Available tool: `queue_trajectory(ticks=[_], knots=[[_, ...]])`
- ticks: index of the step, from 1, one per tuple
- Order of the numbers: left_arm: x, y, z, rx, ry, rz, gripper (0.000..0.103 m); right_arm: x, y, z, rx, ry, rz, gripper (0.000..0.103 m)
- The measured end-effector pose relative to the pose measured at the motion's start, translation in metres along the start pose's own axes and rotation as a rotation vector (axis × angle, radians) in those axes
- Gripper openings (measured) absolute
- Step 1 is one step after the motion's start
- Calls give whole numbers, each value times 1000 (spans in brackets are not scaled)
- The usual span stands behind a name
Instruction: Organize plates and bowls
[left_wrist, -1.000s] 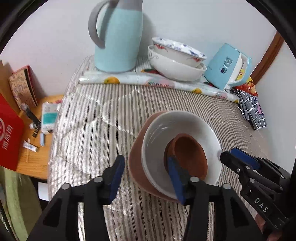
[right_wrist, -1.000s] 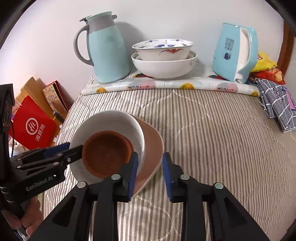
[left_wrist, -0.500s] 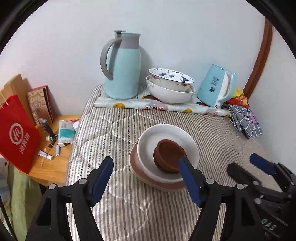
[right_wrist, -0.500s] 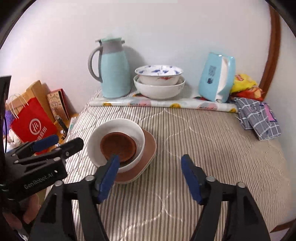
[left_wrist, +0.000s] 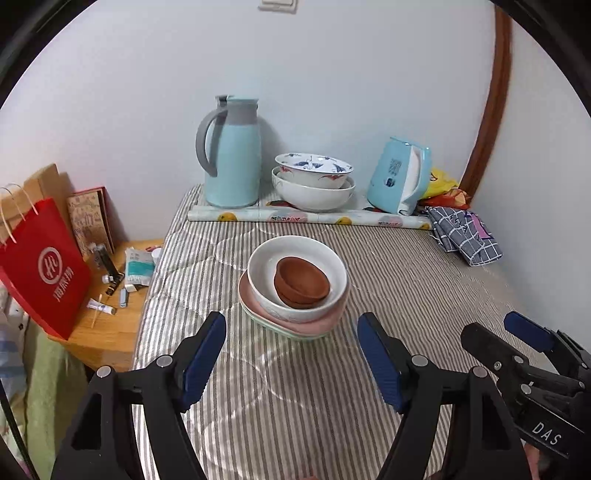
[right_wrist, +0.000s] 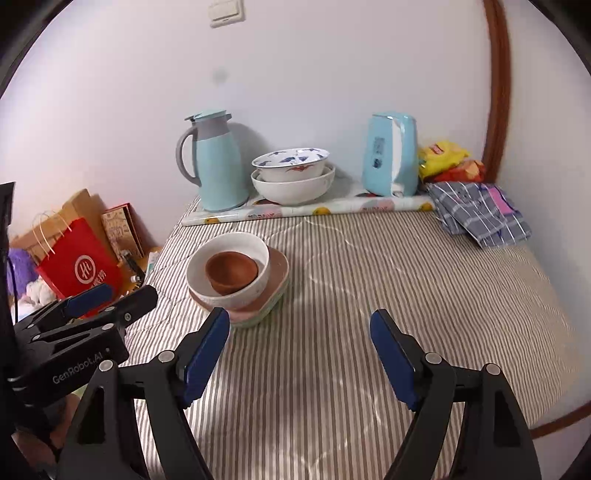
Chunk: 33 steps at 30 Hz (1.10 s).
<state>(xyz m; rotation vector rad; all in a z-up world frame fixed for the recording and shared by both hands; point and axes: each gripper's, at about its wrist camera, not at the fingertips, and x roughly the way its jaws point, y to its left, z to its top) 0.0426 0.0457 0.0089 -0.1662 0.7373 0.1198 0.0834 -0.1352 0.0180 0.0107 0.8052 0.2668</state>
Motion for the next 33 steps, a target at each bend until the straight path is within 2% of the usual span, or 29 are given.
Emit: queue_trajectory(ticks=[4,6,8,11,13,18,24,33], knots=[[-20,-8,-10,1,-26,-7,76,-25,-7,-12,17,-38,-15,78],[-29,-11,-15,1,-45,4,78,-35,-10,-17,24,-48,-29,82],[-38,-12,-17,8,-62,11,78,-46,-14,-23,35,-67,-35,91],[-50,-12,-21,-11,-90,-9,88,-57,-20,-31,55,-75,-28,96],[-56,-14,-22,-17,-90,-35,90,-59,-23,-34,72,-68,-22,97],[-65,-20,-25,1,-114,-40,95,-65,-26,-37,66,-74,-46,97],[-66,-21,-29,-14,-97,-71,95,-73,-31,-41,89,-85,-55,97],[-67,-24,-31,-7,-106,-80,95,-78,-31,-42,88,-85,-62,97]])
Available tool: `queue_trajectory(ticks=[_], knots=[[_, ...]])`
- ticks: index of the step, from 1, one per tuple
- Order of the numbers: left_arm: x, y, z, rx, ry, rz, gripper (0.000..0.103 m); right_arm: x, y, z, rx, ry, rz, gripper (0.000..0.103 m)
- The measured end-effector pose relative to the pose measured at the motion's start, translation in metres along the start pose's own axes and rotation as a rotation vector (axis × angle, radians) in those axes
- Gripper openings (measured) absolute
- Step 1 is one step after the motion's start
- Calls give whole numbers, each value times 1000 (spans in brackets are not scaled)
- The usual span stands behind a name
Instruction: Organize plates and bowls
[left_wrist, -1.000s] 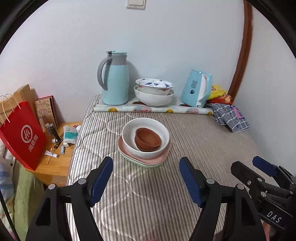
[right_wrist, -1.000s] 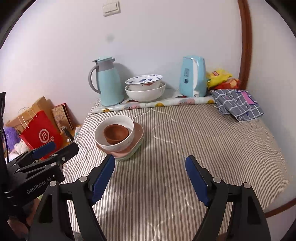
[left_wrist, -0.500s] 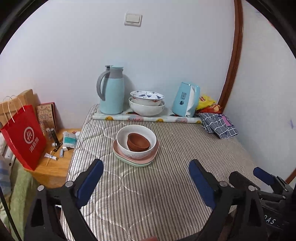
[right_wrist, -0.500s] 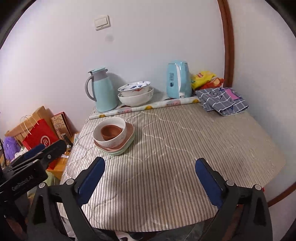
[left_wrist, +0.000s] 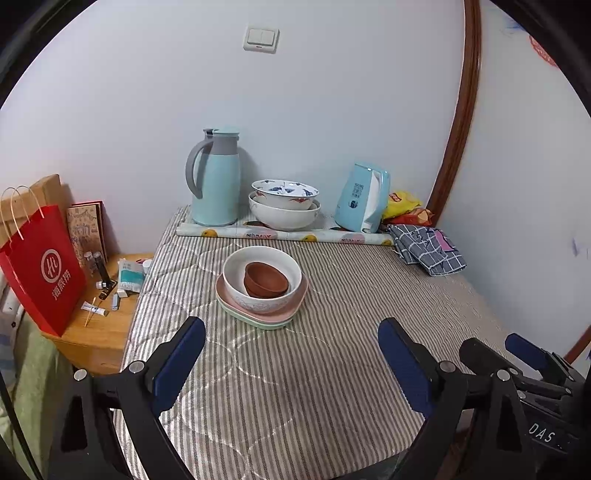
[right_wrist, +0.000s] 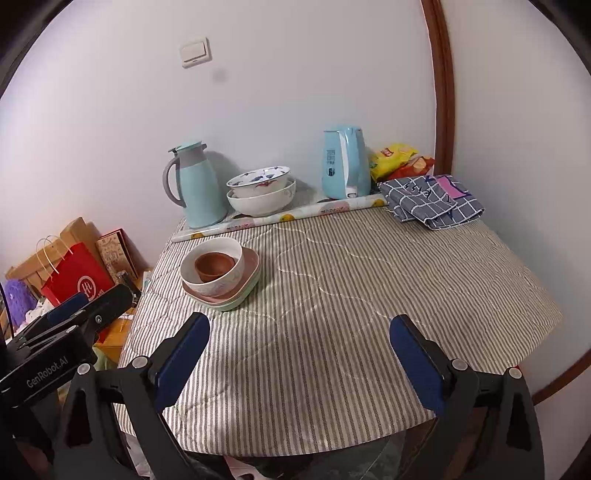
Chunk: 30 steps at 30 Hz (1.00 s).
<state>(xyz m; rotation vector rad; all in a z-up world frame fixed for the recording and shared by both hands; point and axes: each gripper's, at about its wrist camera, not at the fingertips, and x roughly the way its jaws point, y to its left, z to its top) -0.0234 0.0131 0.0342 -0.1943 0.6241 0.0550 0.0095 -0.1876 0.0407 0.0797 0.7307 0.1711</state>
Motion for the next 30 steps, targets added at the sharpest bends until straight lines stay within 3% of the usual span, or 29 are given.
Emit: queue_trajectory(ticks=[30], knots=[[4,2,-3,-21,18,-11,95,1,4,-4,-13,14,2,97]])
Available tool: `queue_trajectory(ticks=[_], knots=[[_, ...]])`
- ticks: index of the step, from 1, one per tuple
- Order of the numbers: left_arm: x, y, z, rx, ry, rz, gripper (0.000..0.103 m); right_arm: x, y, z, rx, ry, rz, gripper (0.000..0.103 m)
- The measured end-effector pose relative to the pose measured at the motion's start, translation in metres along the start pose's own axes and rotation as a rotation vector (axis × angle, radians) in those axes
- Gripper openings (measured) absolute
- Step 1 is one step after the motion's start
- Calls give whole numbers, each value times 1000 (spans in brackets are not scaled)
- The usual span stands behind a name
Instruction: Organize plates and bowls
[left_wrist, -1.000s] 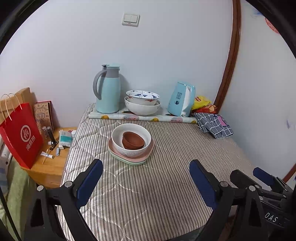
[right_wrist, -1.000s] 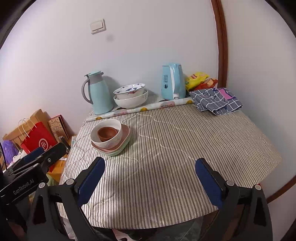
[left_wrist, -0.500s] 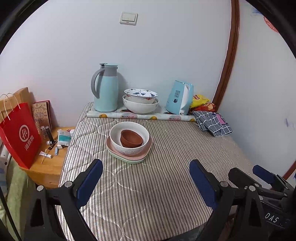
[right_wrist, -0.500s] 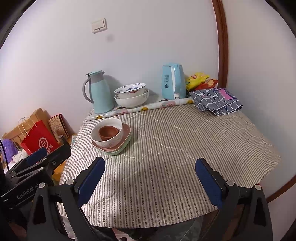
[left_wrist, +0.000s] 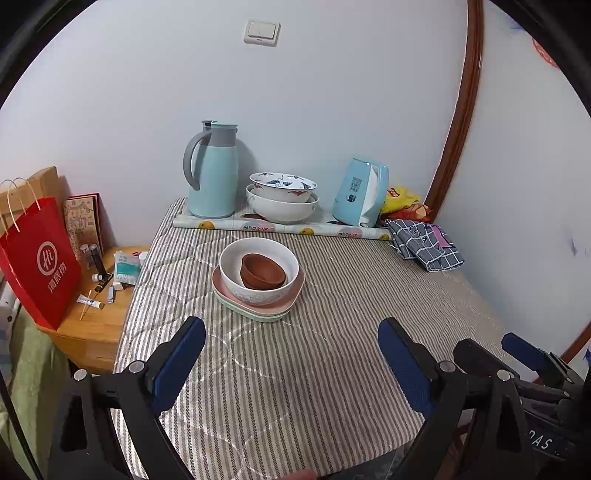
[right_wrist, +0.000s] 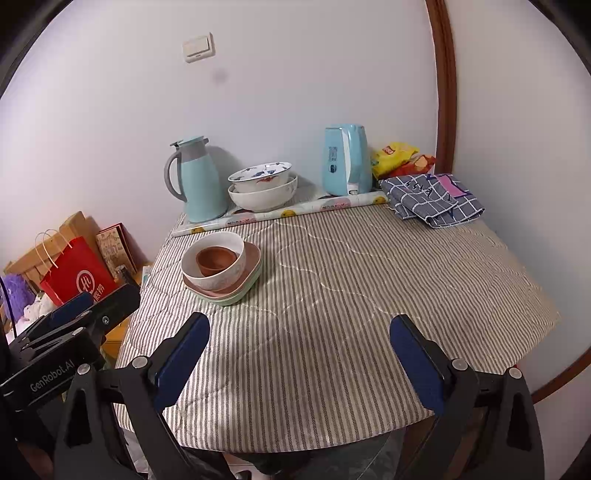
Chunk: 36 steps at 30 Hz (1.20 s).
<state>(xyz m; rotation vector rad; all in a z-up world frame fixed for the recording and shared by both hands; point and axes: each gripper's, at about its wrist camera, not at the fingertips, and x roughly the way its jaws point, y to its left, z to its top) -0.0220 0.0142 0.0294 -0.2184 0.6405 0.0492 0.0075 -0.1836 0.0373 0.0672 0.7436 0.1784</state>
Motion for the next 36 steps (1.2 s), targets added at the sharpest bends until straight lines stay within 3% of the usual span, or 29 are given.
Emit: queue_trajectory(ticks=[36], knots=[[-4,1,1,34,-19,26,95,-1,0,1,-16,-4,-12,97]])
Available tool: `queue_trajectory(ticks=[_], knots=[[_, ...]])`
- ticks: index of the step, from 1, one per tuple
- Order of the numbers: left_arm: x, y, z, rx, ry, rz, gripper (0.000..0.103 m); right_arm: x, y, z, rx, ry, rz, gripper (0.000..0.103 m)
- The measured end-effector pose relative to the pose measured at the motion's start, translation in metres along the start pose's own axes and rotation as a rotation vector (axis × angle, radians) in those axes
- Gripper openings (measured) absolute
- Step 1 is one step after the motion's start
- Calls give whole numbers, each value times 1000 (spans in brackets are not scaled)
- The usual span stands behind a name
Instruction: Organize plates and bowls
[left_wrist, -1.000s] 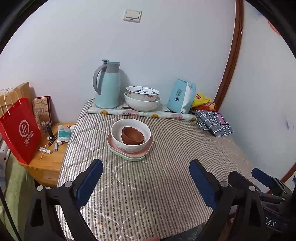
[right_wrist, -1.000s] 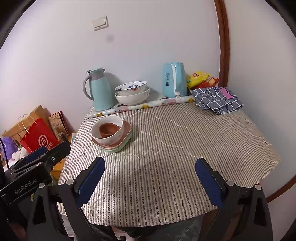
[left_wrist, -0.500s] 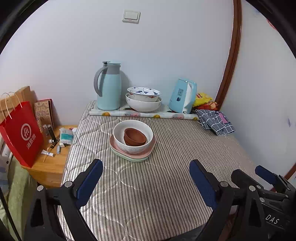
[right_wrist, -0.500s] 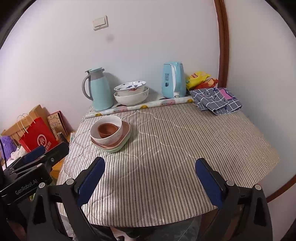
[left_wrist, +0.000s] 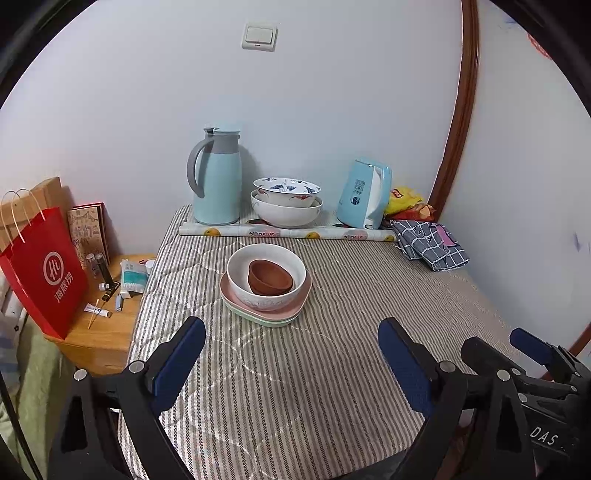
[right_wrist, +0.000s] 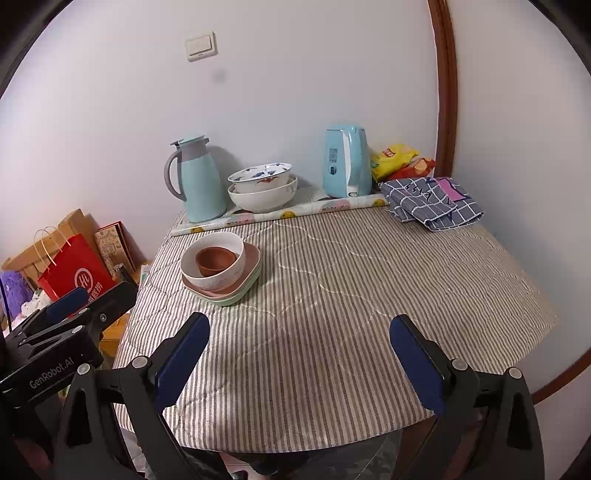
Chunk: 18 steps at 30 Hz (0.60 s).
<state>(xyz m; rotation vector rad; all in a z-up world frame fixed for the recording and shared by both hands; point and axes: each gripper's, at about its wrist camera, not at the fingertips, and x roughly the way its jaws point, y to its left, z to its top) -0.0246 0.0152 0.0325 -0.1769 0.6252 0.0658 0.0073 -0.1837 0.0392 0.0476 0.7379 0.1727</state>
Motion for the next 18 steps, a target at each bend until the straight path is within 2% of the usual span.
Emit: queue_trajectory(ticks=[18], knots=[[-1,1,-1,10,-20,-10,95,3,3,-2,-10,7,-3,97]])
